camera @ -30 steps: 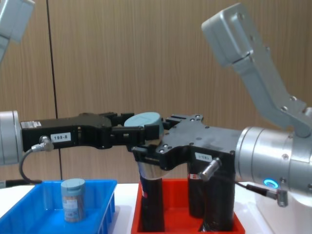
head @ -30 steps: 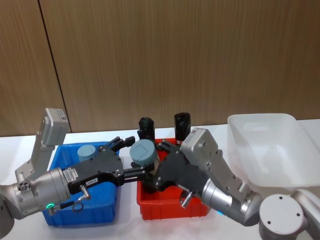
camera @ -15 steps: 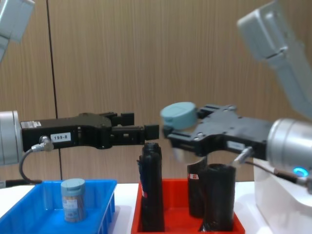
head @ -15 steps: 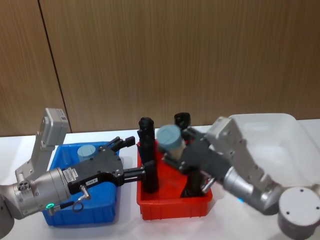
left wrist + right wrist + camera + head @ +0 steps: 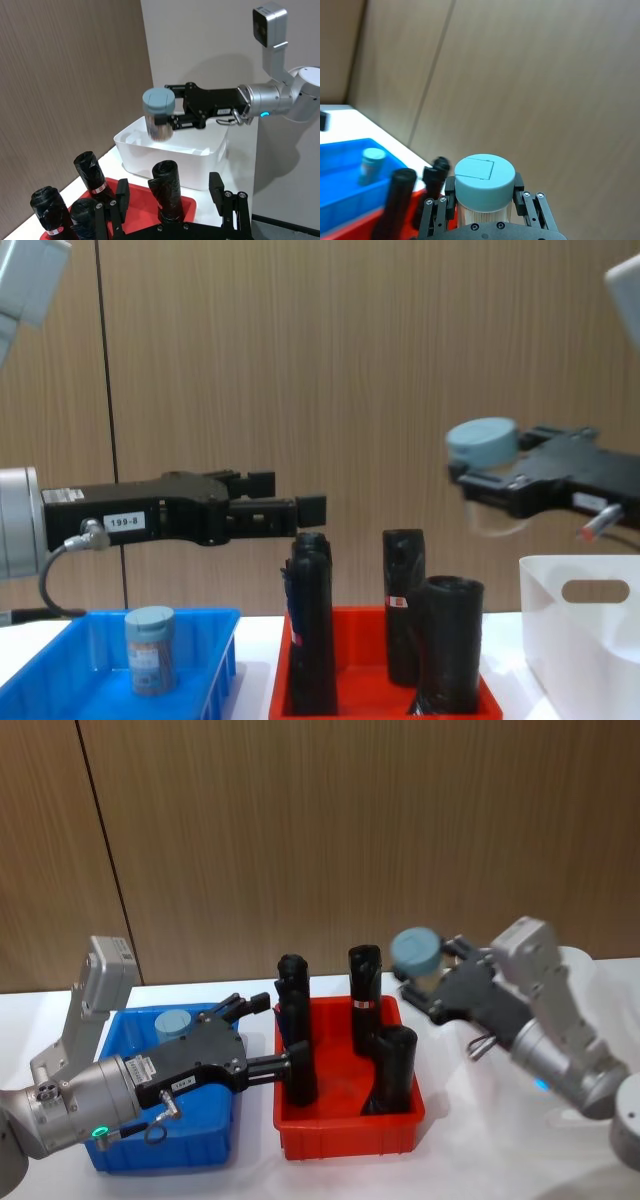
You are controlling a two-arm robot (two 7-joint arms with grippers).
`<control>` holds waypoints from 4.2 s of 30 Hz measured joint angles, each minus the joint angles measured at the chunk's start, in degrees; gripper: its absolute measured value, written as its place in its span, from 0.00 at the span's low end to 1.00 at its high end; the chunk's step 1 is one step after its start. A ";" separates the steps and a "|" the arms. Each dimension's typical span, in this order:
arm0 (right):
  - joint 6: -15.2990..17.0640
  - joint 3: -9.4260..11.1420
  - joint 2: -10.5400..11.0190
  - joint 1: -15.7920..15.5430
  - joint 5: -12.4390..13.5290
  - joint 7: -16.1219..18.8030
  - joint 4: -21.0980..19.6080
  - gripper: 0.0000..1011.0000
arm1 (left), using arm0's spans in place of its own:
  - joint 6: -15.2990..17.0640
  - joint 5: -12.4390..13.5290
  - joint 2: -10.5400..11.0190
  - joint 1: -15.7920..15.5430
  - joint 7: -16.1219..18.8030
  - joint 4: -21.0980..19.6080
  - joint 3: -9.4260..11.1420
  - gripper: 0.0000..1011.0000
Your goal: Pick the cotton swabs from the blue box and place them into the white box.
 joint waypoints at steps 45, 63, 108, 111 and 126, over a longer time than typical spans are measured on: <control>9.60 7.11 3.00 6.62 8.93 -2.25 19.58 0.85 | 0.00 0.00 0.00 0.00 0.00 0.00 0.00 0.99; 9.66 6.94 3.04 3.95 9.78 -3.86 16.00 0.99 | -0.09 1.18 -0.26 0.69 4.19 -1.12 0.78 0.99; 9.04 4.67 3.48 -18.14 15.78 -14.11 -17.12 0.99 | -1.49 11.27 -2.54 6.51 37.97 -10.35 7.19 0.99; 9.01 4.56 3.50 -19.37 16.13 -14.71 -19.00 0.99 | -1.60 11.94 -2.70 6.90 40.21 -10.97 7.61 0.99; 8.99 4.48 3.49 -20.28 16.33 -15.14 -20.29 0.99 | -2.02 14.80 -3.36 8.53 49.77 -13.61 9.41 0.99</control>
